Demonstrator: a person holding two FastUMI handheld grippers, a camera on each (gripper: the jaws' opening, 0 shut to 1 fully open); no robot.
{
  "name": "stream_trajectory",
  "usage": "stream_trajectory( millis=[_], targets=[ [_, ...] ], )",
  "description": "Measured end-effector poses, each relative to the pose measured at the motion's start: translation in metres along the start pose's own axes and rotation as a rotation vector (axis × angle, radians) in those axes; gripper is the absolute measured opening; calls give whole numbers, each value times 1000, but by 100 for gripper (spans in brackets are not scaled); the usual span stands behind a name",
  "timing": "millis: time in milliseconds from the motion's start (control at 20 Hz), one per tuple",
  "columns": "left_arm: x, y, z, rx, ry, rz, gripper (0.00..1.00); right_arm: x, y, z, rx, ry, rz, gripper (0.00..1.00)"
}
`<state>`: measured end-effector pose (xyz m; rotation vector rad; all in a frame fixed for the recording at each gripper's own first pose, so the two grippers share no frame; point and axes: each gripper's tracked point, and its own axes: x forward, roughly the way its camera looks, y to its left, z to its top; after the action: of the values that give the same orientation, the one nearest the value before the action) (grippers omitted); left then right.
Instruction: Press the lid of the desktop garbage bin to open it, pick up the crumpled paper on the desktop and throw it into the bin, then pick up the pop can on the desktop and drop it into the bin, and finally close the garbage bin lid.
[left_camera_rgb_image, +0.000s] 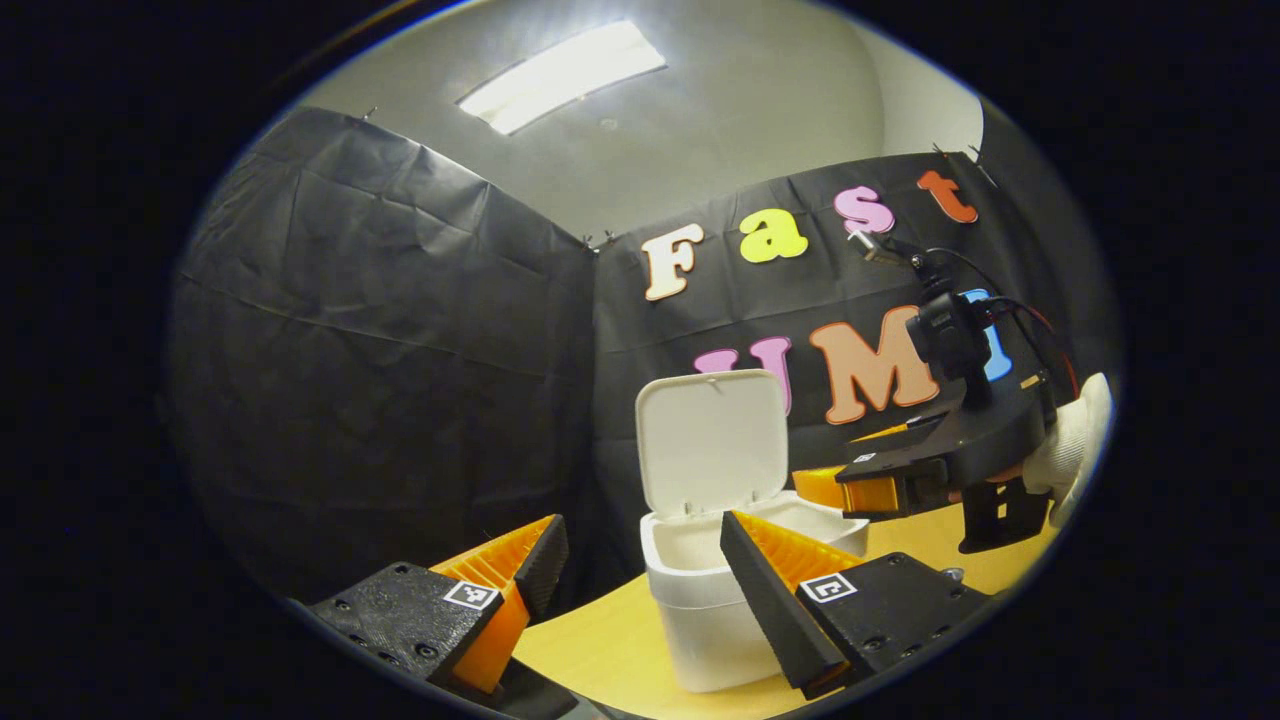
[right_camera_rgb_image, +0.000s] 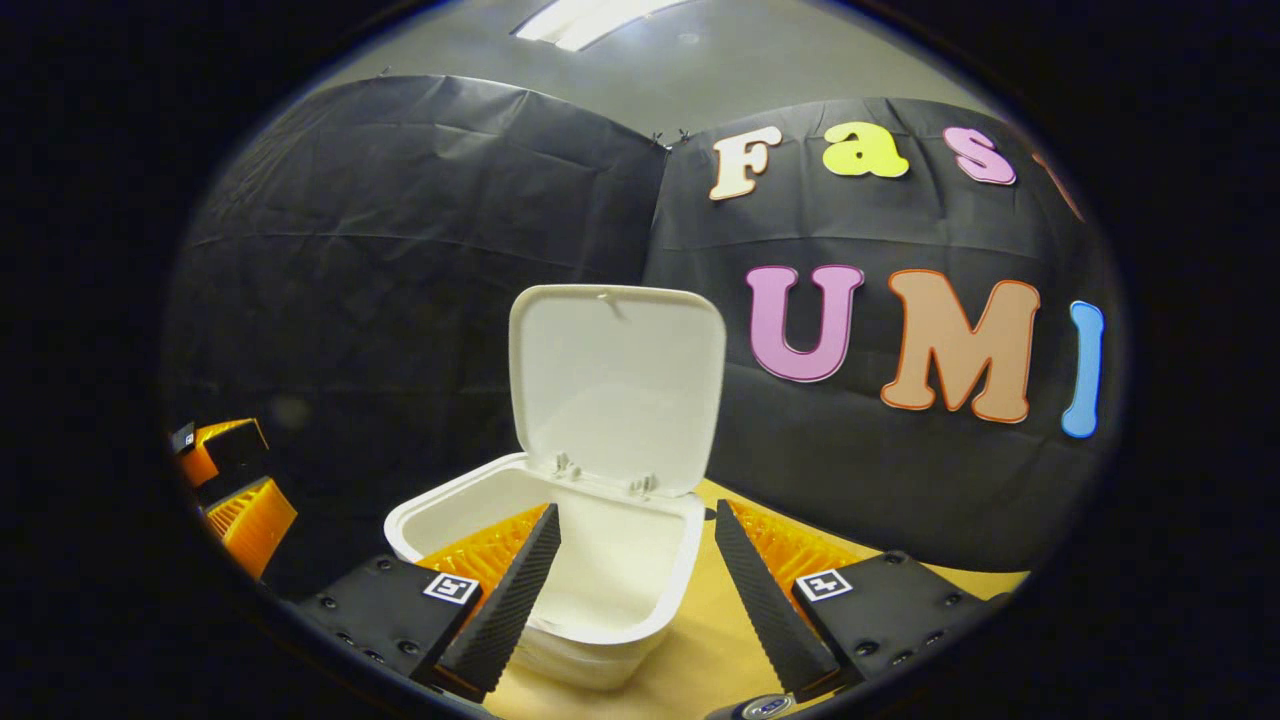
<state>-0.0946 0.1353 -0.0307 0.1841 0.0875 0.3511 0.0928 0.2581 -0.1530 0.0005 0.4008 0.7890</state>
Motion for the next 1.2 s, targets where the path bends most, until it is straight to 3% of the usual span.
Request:
stream_trajectory(
  millis=[550,800,950,1200],
  targets=[
    [14,-181,1,-145,-48,-528,93,-139,-155,-47,39,58,-477,99],
    [13,-264,-47,-185,22,-730,93,-201,-190,-68,91,87,-646,99],
    [13,-300,-76,-202,69,-799,93,-232,-199,-87,110,124,-729,99],
    [22,-333,-127,-196,148,-827,94,-268,-201,-110,131,176,-819,99]
  ],
)
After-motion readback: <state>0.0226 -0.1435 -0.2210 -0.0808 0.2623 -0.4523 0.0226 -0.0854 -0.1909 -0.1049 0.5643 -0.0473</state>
